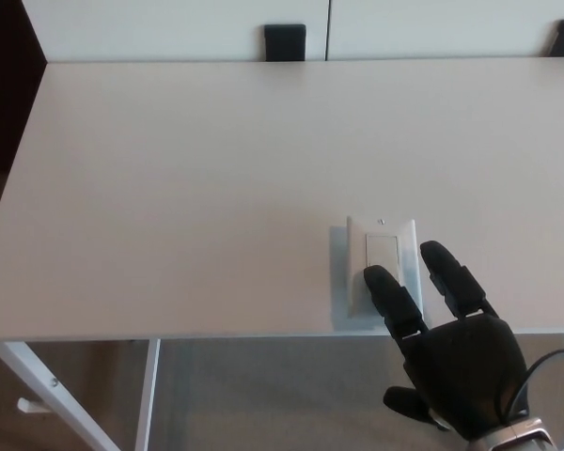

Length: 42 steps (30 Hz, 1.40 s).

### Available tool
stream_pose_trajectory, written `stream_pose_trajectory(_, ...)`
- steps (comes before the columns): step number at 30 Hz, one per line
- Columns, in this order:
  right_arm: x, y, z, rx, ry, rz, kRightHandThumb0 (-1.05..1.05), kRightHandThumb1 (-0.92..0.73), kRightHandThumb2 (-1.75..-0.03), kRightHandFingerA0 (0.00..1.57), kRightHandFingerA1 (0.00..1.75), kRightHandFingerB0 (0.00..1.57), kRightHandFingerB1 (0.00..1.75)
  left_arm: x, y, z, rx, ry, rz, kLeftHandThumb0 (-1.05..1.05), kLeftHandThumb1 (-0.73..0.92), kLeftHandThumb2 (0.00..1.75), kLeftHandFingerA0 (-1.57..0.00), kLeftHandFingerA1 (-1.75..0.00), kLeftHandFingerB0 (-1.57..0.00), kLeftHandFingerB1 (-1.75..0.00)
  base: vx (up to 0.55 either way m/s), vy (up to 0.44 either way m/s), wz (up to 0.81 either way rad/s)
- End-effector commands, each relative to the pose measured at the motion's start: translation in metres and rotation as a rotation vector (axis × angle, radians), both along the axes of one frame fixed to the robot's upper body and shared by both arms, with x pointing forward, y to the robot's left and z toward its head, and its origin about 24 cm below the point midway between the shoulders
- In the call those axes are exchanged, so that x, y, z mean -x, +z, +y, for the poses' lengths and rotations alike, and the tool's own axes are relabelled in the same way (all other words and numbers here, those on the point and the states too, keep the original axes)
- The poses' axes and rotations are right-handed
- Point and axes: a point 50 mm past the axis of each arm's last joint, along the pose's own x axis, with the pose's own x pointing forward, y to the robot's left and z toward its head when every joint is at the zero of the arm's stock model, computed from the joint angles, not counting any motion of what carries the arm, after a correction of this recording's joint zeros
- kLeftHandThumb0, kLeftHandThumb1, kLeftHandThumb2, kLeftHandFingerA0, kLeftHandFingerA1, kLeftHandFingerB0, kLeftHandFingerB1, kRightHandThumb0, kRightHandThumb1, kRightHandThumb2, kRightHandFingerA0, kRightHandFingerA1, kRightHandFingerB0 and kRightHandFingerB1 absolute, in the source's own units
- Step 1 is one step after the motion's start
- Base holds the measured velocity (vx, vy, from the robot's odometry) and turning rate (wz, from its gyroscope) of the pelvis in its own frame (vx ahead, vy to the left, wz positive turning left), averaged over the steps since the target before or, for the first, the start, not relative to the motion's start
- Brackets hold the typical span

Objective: The robot walk towards a table in front and then clicks the light switch button using the right hand's index finger

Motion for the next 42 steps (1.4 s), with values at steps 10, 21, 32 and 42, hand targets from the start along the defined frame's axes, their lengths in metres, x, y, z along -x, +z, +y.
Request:
stream_pose_trajectory(10, 0.007, -0.013, -0.009, -0.006, -0.036, 0.073, -0.88, -0.54, -0.90, 0.00, 0.00, 0.10, 0.27, -0.001, 0.003, 0.003, -0.038, -0.034, -0.003, -0.22, 0.57, 0.57, -0.63, -0.43, -0.50, -0.39, 0.00, 0.000, 0.00)
stream_pose_trajectory(21, 0.005, -0.010, -0.006, 0.002, -0.025, 0.073, -0.89, -0.55, -0.92, 0.00, 0.00, 0.10, 0.26, -0.007, 0.005, 0.004, -0.044, -0.036, -0.013, -0.20, 0.57, 0.57, -0.64, -0.43, -0.51, -0.40, 0.00, 0.000, 0.00)
stream_pose_trajectory(32, 0.003, 0.002, -0.004, -0.012, -0.008, 0.063, -0.80, -0.52, -0.93, 0.00, 0.17, 0.56, 0.56, -0.007, 0.007, 0.004, -0.043, -0.041, -0.016, -0.27, 0.51, 0.65, -0.60, -0.49, -0.47, -0.45, 0.00, 0.000, 0.00)
stream_pose_trajectory(42, -0.001, 0.009, -0.004, -0.020, -0.005, 0.065, -0.82, -0.68, -0.61, 0.05, 0.22, 0.60, 0.38, -0.010, 0.007, 0.004, -0.039, -0.038, -0.018, -0.28, 0.51, 0.66, -0.58, -0.49, -0.46, -0.45, 0.00, 0.000, 0.00)
